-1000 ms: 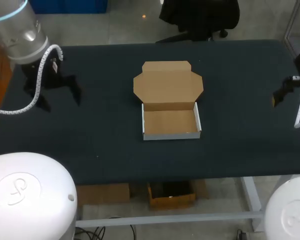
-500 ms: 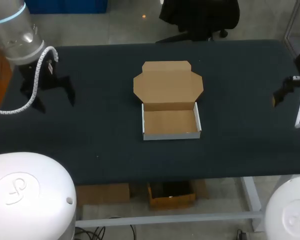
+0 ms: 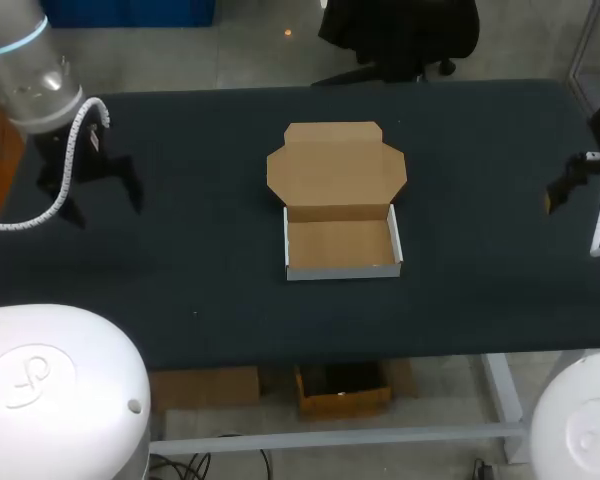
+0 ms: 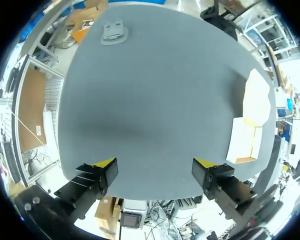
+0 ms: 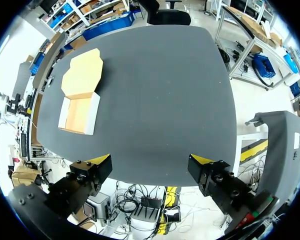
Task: Assemble the packaging by folding the flat box into shape, placing the metal phone stand inside, and closing the box properly
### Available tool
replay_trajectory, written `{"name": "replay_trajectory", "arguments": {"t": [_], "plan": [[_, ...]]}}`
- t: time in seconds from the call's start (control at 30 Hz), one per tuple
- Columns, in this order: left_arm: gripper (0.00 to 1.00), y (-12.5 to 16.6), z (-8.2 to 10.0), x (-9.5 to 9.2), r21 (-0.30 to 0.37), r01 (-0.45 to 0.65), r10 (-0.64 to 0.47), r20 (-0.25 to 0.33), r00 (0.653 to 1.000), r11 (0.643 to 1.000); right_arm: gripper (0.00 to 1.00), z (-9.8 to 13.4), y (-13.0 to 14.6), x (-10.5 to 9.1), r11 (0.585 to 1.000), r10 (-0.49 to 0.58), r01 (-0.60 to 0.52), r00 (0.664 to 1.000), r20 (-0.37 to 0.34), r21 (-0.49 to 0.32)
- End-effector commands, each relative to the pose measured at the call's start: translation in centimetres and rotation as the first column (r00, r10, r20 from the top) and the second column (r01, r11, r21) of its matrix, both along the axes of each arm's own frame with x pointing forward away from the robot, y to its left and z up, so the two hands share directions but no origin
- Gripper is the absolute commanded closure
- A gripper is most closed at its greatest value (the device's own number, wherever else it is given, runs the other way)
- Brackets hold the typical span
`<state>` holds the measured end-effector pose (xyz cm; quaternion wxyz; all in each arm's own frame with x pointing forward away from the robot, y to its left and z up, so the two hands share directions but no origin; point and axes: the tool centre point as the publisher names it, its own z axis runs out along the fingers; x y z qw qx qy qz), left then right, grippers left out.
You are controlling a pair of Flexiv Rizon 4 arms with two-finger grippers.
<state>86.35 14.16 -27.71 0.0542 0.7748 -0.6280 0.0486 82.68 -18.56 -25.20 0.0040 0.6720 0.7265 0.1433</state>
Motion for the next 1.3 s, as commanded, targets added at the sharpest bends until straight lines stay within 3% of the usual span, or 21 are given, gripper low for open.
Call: {"name": "replay_trajectory", "arguments": {"t": [0.03, 1.03, 1.3], "plan": [[0.0, 0.5, -0.6, 0.9, -0.005, -0.002, 0.002, -0.013, 1.0, 1.0, 0.0, 0.2, 0.0, 0.0, 1.0, 0.002, -0.002, 1.0, -0.005, 0.001], [0.0, 2.8, -3.8, 2.6, 0.025, -0.06, 0.061, -0.043, 0.997, 0.998, 0.0, 0.2, 0.0, 0.0, 1.0, 0.002, -0.002, 1.0, -0.005, 0.001], [0.0, 2.8, -3.8, 2.6, 0.025, -0.06, 0.061, -0.043, 0.997, 0.998, 0.0, 0.2, 0.0, 0.0, 1.0, 0.002, -0.002, 1.0, -0.005, 0.001]]}}
